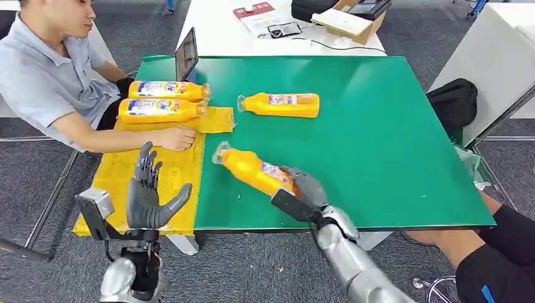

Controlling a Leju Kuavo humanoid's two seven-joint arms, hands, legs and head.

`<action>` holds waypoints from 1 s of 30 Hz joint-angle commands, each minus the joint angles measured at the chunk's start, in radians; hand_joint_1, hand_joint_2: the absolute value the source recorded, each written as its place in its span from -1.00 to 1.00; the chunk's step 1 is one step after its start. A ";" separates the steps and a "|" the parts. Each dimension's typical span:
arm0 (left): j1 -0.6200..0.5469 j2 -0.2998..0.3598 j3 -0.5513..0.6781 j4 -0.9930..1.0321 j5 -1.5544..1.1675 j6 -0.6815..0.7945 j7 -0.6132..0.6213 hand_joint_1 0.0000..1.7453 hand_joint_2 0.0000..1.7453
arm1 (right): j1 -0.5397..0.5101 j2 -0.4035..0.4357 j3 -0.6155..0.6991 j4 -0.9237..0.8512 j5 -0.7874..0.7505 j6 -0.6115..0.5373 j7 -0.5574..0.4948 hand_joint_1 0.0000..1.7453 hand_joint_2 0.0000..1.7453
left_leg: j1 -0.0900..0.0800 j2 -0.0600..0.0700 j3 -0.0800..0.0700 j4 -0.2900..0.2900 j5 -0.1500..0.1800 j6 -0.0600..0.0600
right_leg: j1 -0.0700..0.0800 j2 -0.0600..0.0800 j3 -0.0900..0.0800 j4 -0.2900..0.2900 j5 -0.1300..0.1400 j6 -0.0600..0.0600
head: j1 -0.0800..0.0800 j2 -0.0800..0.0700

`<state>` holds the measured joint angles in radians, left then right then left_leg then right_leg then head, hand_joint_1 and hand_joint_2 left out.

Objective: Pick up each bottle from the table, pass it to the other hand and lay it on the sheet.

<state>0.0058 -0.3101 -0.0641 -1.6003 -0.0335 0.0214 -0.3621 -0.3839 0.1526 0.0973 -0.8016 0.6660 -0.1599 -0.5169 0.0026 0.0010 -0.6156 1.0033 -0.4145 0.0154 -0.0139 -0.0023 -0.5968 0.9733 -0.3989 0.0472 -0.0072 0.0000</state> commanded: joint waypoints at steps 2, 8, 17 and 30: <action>0.039 -0.013 -0.126 0.124 0.132 -0.026 0.011 -1.00 1.00 | 0.179 0.108 -0.053 -0.507 -0.180 -0.004 -0.075 0.98 1.00 | 0.000 -0.004 0.001 0.000 -0.002 -0.001 | 0.000 -0.003 0.003 0.000 -0.003 -0.002 | 0.000 0.000; 0.063 0.044 -0.213 0.084 0.172 -0.236 -0.075 -1.00 1.00 | 0.183 0.066 0.204 -0.483 -0.080 0.071 -0.086 1.00 1.00 | 0.000 0.000 0.000 -0.001 -0.003 0.000 | 0.000 0.001 0.001 -0.001 -0.003 -0.001 | 0.000 0.000; 0.019 0.029 -0.261 0.110 0.194 -0.272 -0.033 -1.00 1.00 | 0.153 0.081 0.379 -0.303 0.017 0.021 -0.095 0.96 1.00 | 0.001 -0.001 0.000 -0.001 -0.003 0.000 | 0.001 0.000 0.001 -0.001 -0.003 -0.002 | 0.000 0.000; 0.013 0.027 -0.231 0.109 0.212 -0.232 -0.013 -1.00 1.00 | 0.177 0.080 0.412 -0.239 0.049 -0.031 -0.073 0.90 1.00 | 0.001 -0.002 -0.001 -0.002 -0.002 0.000 | 0.001 -0.002 0.001 -0.002 -0.003 -0.002 | 0.000 0.000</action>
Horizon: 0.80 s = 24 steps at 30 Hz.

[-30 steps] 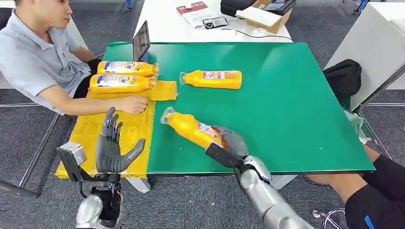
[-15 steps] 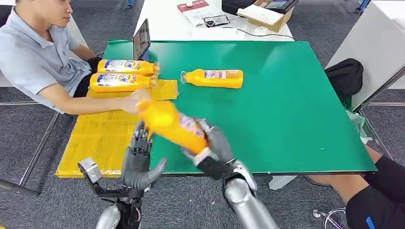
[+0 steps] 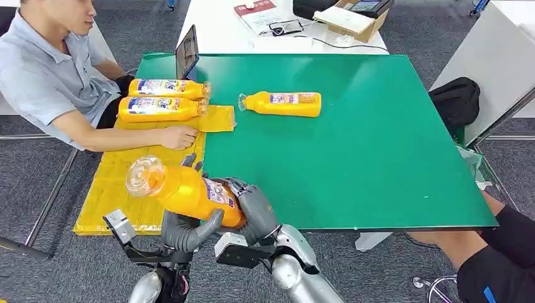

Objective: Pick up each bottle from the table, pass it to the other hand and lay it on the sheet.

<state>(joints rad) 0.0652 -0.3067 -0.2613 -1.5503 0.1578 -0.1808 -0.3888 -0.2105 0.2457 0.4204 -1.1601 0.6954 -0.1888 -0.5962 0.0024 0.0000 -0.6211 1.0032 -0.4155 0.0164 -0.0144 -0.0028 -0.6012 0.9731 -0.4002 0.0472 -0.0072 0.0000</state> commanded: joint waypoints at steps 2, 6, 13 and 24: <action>-0.039 0.024 -0.038 0.051 0.017 -0.034 0.013 -1.00 1.00 | 0.005 -0.014 0.078 0.119 0.016 -0.005 0.011 0.90 1.00 | 0.001 -0.001 0.005 -0.001 -0.001 -0.001 | 0.001 -0.001 0.005 -0.002 -0.001 -0.002 | 0.000 0.000; -0.048 0.030 -0.050 0.072 -0.023 -0.034 0.031 -1.00 1.00 | 0.003 -0.011 0.060 0.108 0.021 -0.016 0.020 0.86 1.00 | 0.001 -0.002 0.004 -0.001 -0.001 -0.001 | 0.001 -0.002 0.005 -0.001 -0.002 -0.002 | 0.000 0.000; -0.060 0.013 -0.017 0.106 0.026 -0.056 0.043 1.00 1.00 | 0.011 -0.002 0.084 0.130 0.069 -0.047 0.037 -1.00 1.00 | 0.001 -0.002 0.007 -0.002 -0.002 -0.001 | 0.001 -0.002 0.007 -0.002 -0.003 -0.002 | 0.000 0.000; -0.123 -0.027 0.067 0.164 0.061 0.152 0.057 1.00 1.00 | 0.058 0.016 0.130 0.030 0.059 -0.245 -0.023 -1.00 -1.00 | 0.001 -0.001 0.002 0.000 -0.001 -0.001 | 0.001 -0.002 0.002 0.000 -0.002 -0.002 | 0.000 0.000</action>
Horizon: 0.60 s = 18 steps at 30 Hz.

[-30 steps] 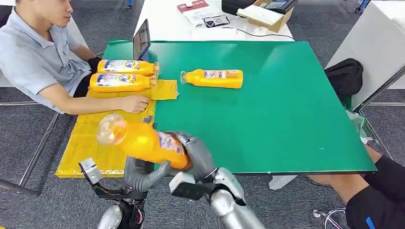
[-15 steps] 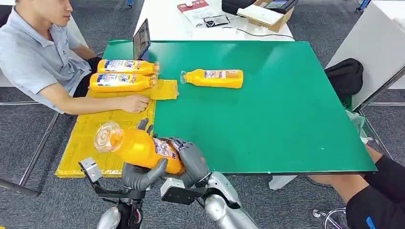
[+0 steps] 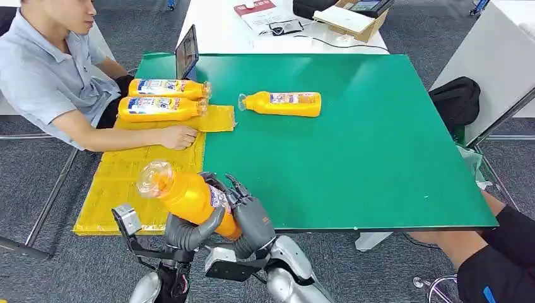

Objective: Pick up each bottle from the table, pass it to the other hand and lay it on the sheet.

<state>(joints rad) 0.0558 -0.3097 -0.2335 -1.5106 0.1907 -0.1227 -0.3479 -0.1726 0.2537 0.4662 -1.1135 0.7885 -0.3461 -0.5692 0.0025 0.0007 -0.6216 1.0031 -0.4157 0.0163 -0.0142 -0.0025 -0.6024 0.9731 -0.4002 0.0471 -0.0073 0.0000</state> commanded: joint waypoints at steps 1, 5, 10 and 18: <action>-0.115 -0.022 0.036 0.125 0.029 0.097 0.013 1.00 1.00 | 0.017 0.007 0.089 -0.015 -0.036 -0.095 -0.053 -1.00 -1.00 | 0.000 -0.002 0.002 0.000 0.000 -0.001 | 0.000 -0.002 0.002 0.000 -0.001 -0.001 | 0.000 0.000; -0.129 -0.017 0.031 0.123 0.037 0.115 0.007 1.00 1.00 | 0.005 0.006 0.097 -0.020 -0.039 -0.143 -0.073 -1.00 -1.00 | 0.001 -0.002 0.003 0.000 -0.001 -0.001 | 0.001 -0.002 0.004 0.000 -0.002 -0.002 | 0.000 0.000; -0.198 -0.011 0.054 0.169 -0.050 0.294 -0.001 1.00 1.00 | 0.009 -0.004 0.148 -0.101 -0.001 -0.320 -0.123 -1.00 -1.00 | 0.000 -0.002 0.002 0.000 0.000 -0.001 | 0.000 -0.001 0.002 0.000 -0.001 -0.001 | 0.000 0.000; -0.341 0.040 0.081 0.327 -0.400 0.519 0.026 1.00 1.00 | 0.032 -0.019 0.197 -0.305 -0.016 -0.352 -0.129 -1.00 -1.00 | 0.001 -0.005 0.003 0.000 0.000 -0.001 | 0.001 -0.005 0.003 0.001 -0.002 -0.002 | 0.000 0.000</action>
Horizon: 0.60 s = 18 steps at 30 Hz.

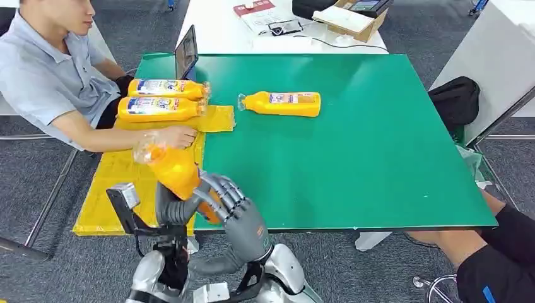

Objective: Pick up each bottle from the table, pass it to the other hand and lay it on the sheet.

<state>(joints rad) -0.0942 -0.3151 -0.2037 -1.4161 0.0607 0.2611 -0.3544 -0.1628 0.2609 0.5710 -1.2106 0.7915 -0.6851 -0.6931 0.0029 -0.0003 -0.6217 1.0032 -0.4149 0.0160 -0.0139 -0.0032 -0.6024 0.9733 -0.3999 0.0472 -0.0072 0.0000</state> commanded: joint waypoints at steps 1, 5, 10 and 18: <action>-0.215 0.069 0.054 0.264 -0.374 0.171 0.037 1.00 1.00 | 0.017 -0.032 0.096 -0.227 -0.048 -0.013 -0.005 -1.00 -1.00 | 0.000 -0.002 0.004 0.000 -0.001 -0.001 | 0.000 -0.002 0.004 0.000 -0.002 -0.002 | 0.000 0.000; -0.251 0.079 0.084 0.315 -0.413 0.114 0.044 1.00 1.00 | 0.004 -0.038 0.091 -0.205 -0.121 -0.013 -0.005 -1.00 -1.00 | 0.000 -0.002 0.006 -0.001 -0.001 -0.001 | 0.000 -0.001 0.006 0.000 -0.002 -0.002 | 0.001 0.000; -0.287 0.109 0.060 0.366 -0.520 0.093 0.067 0.84 1.00 | -0.020 -0.068 0.123 -0.185 -0.207 -0.013 -0.005 -1.00 -1.00 | 0.000 0.000 0.004 -0.001 -0.001 -0.001 | 0.000 0.000 0.005 0.000 -0.001 -0.002 | 0.000 0.000; -0.483 0.243 0.023 0.728 -1.069 0.210 0.257 0.94 1.00 | -0.045 -0.081 0.161 -0.169 -0.253 -0.013 -0.005 -1.00 -1.00 | 0.000 0.000 0.004 -0.001 0.000 -0.001 | 0.000 0.000 0.004 0.000 -0.001 -0.002 | 0.000 0.000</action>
<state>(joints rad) -0.3518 -0.2284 -0.1461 -1.1073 -0.6835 0.4094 -0.2223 -0.1661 0.2247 0.6680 -1.3973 0.5642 -0.6939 -0.6992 0.0029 0.0000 -0.6218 1.0033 -0.4147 0.0158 -0.0139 -0.0029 -0.6021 0.9737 -0.3997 0.0472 -0.0069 0.0000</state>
